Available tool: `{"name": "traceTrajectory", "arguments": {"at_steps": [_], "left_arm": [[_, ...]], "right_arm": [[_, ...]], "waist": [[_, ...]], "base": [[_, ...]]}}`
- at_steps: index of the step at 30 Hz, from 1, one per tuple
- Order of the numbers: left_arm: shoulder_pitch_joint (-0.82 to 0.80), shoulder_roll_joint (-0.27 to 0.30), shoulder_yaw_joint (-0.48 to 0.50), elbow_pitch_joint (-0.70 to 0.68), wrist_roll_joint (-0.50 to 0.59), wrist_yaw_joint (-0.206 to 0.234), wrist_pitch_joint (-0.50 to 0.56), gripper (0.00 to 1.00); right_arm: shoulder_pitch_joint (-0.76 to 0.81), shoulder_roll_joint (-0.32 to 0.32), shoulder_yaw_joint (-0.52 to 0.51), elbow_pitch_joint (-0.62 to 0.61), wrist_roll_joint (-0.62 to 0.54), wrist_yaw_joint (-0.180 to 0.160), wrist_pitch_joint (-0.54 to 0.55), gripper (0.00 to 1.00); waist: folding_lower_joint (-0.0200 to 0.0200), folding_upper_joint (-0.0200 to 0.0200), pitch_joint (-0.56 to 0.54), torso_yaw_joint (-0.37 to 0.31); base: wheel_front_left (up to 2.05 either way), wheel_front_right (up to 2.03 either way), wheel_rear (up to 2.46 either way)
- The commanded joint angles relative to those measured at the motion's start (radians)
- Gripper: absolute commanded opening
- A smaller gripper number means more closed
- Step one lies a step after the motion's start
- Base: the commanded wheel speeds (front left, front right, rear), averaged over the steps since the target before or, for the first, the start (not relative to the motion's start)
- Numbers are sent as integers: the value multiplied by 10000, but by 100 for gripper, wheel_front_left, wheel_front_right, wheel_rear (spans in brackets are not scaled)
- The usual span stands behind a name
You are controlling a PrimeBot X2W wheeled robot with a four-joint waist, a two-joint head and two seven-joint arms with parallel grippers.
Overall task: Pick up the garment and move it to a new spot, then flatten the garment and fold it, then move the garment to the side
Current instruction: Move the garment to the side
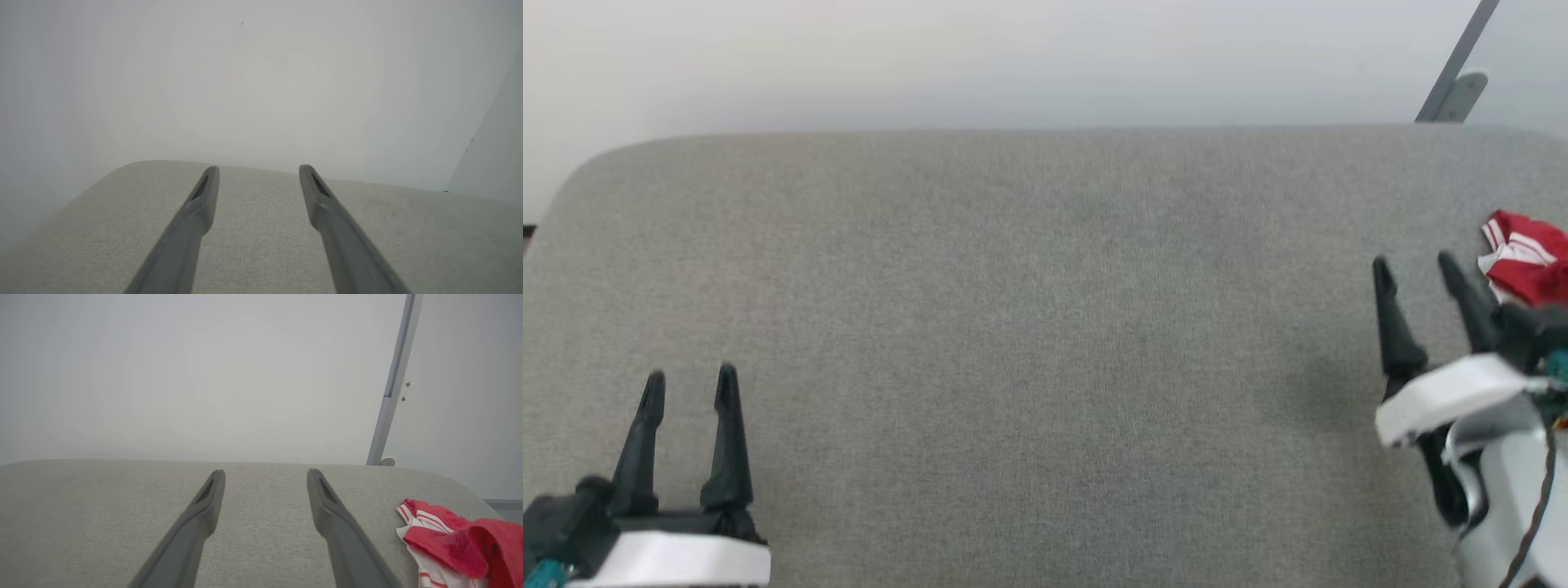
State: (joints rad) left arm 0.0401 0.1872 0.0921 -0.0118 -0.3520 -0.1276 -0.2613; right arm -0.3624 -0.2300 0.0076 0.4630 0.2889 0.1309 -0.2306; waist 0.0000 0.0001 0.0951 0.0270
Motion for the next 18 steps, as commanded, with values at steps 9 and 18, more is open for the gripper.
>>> {"name": "traceTrajectory", "arguments": {"at_steps": [9, 18], "left_arm": [[1142, -191, 320, -151, 106, -25, -48, 100], [1794, -291, 459, -203, 122, -25, -48, 100]], "right_arm": [[1915, 474, -289, -1204, 42, -3, -45, 100], [3244, 949, -644, -2260, -83, -1, 187, 100]], "waist": [[0, -1, -898, 16], [0, -1, -1221, -68]], "base": [[0, 0, 0], [0, 0, 0]]}}
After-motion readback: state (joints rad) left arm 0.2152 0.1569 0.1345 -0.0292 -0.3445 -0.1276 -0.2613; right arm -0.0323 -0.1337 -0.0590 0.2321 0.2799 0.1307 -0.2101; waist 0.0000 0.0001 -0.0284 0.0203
